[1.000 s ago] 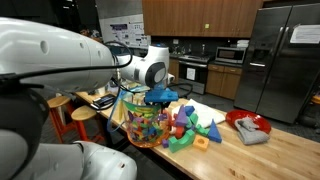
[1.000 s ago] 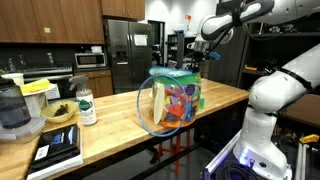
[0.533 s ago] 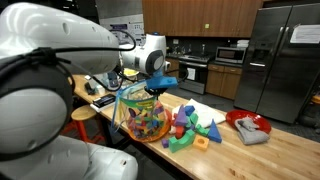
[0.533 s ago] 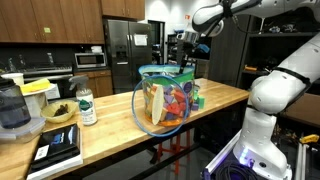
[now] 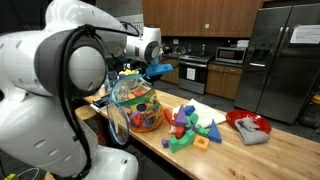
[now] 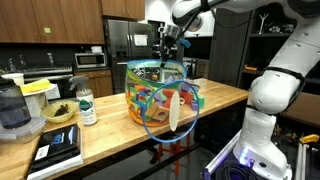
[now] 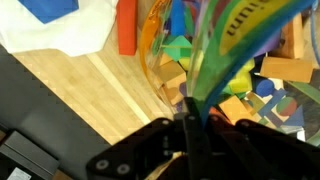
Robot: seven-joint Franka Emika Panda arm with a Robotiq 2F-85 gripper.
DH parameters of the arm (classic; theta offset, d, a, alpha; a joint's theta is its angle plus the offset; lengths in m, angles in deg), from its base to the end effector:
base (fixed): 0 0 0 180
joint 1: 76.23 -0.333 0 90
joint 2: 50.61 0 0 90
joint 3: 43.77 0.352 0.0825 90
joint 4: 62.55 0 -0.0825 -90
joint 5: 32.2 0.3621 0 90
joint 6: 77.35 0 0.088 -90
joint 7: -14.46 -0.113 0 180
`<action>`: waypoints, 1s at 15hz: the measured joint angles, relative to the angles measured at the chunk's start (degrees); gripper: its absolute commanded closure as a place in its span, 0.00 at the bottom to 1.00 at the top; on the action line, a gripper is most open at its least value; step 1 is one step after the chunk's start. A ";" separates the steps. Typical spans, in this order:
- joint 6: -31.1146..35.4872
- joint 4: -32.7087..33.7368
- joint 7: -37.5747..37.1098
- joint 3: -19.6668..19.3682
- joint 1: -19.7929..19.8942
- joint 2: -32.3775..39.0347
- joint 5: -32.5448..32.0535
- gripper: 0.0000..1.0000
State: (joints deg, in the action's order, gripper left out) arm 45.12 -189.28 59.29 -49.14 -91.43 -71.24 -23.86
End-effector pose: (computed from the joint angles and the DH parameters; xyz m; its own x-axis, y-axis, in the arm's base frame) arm 0.4341 0.0765 0.5867 0.5853 0.7474 0.3143 0.7709 -0.6331 0.0701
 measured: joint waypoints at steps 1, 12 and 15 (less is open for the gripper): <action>0.14 1.82 0.70 0.85 -0.03 1.79 0.81 1.00; 0.44 21.82 4.13 6.84 2.91 20.61 3.21 1.00; 0.37 25.57 4.22 8.33 4.48 24.06 3.20 1.00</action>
State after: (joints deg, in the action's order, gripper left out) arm 45.49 -163.71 63.51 -40.81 -86.95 -47.18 -20.65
